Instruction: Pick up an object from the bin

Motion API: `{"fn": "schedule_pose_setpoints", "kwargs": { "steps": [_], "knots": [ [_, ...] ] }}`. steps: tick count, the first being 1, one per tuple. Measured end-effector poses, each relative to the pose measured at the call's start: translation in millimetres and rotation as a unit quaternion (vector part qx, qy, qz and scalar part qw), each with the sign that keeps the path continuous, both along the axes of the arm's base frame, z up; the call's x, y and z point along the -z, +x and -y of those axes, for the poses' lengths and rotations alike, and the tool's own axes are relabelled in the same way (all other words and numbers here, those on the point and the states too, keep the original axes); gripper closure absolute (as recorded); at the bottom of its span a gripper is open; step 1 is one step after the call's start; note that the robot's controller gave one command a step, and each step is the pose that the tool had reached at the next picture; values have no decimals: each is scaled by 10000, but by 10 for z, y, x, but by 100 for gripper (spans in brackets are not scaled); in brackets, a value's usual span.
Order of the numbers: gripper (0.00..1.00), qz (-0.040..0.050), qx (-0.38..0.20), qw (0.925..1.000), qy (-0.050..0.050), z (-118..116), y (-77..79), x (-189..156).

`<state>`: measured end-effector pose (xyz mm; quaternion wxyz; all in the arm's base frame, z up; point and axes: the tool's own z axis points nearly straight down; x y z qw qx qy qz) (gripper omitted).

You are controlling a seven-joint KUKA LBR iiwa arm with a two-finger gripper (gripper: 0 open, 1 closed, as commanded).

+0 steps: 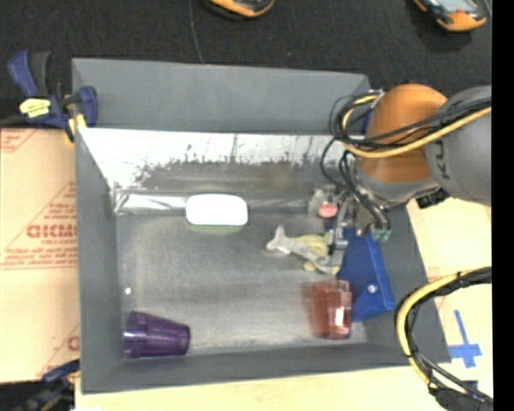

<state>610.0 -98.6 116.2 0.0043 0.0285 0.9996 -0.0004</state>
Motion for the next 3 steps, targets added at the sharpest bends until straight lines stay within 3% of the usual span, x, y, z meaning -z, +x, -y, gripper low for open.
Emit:
{"fn": "schedule_pose_setpoints", "kwargs": {
  "steps": [1,2,3],
  "knots": [
    [0,20,-804,9968,-17,17,221,335],
    [100,-18,26,10000,-6,310,-160,458],
    [100,-19,23,10000,-8,310,-162,453]
  ]
}}
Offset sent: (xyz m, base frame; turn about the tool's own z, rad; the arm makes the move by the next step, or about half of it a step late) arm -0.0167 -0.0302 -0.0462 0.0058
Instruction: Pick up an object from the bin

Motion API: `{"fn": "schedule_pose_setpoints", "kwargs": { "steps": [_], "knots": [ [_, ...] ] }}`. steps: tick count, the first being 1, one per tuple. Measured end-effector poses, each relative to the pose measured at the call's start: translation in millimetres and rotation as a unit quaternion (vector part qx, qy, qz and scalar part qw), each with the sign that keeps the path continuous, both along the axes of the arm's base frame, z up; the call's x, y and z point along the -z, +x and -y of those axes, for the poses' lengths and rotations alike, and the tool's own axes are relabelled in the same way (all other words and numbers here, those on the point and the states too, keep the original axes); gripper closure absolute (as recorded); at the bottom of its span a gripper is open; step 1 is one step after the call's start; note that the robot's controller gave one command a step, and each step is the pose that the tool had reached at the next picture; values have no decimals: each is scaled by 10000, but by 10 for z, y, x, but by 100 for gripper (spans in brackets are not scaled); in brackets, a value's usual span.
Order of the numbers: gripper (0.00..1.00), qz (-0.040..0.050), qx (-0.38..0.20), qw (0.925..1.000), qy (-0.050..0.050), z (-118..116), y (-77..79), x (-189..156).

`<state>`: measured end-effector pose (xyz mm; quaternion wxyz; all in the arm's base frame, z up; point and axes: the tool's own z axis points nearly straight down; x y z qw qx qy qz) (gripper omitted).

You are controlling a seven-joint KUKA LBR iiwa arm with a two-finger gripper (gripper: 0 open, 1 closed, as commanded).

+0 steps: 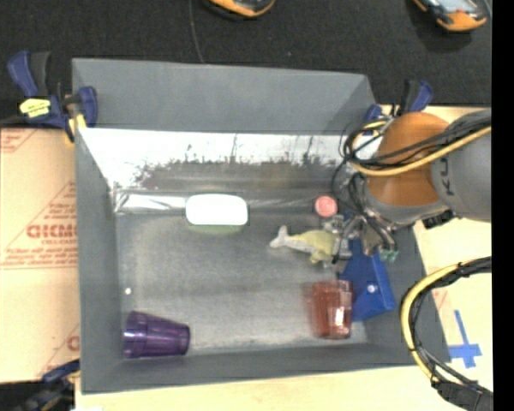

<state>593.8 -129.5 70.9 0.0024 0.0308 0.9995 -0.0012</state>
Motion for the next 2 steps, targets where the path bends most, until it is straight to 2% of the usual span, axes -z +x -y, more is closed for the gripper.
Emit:
{"fn": "schedule_pose_setpoints", "kwargs": {
  "steps": [1,2],
  "knots": [
    [100,-10,-94,10000,-3,2,-82,-777],
    [100,-19,-233,9997,-3,-174,-425,-1348]
  ]
}}
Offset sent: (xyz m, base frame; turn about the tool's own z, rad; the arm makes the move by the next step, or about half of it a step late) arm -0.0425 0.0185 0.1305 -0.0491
